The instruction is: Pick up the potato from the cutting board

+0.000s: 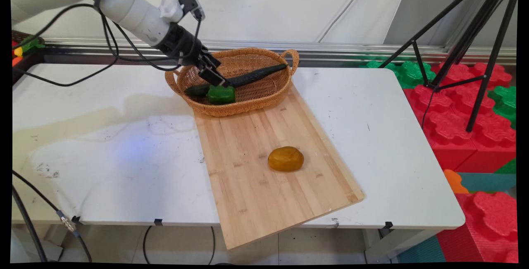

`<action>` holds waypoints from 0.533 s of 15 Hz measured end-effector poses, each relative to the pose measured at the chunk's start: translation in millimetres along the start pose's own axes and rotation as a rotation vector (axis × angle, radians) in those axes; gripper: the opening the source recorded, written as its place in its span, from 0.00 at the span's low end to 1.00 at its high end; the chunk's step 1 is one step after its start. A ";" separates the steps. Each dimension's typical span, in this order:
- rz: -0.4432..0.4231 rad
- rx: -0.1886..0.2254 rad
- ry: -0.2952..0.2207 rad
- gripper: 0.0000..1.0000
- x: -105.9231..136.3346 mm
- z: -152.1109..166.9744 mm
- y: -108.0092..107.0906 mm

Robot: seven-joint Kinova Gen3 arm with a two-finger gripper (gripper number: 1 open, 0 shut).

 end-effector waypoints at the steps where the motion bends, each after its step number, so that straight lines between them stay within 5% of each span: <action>1: 0.019 -0.008 0.010 1.00 2.5 -8.2 4.4; 8: 0.098 -0.067 0.060 1.00 15.1 -44.6 34.2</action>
